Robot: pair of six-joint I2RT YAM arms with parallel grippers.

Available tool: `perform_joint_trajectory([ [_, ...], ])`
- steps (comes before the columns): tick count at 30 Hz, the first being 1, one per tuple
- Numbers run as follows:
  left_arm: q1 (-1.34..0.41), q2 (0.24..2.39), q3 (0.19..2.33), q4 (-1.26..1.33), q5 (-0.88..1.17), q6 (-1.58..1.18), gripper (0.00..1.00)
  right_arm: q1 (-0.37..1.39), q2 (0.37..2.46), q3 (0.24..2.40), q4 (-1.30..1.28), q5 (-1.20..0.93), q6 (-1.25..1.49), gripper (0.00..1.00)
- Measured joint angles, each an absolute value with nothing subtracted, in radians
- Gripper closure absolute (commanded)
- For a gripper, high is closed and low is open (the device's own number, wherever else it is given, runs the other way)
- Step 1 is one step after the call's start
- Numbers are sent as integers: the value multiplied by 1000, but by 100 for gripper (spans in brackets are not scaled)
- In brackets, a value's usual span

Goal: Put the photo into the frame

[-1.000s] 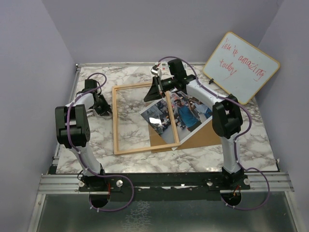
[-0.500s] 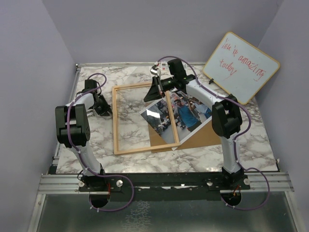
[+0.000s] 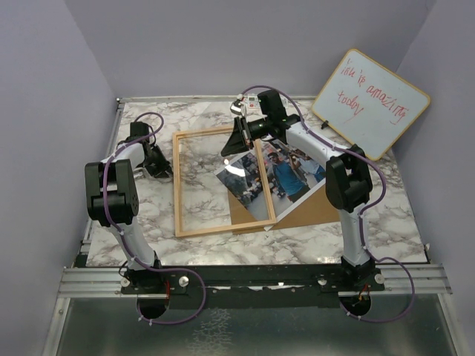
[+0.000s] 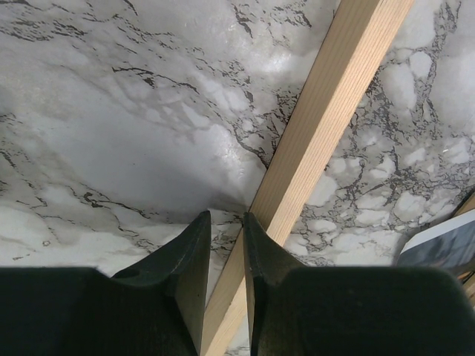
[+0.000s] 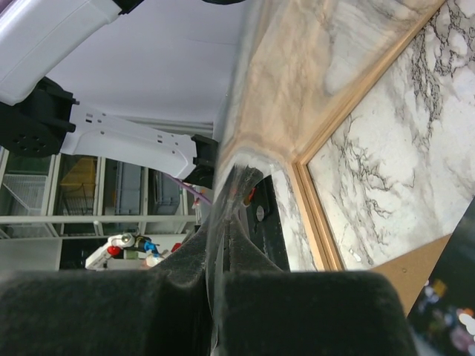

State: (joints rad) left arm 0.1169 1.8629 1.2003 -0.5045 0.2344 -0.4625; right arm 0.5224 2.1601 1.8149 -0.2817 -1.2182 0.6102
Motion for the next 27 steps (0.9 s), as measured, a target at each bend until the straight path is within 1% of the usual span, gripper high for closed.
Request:
perform_joint_trajectory([
  [12, 117, 1865, 1200, -498, 240, -463, 74, 525, 2183, 1895, -277, -1229, 610, 99],
  [27, 117, 1866, 1200, -497, 240, -463, 74, 534, 2201, 1897, -263, -1245, 610, 99],
])
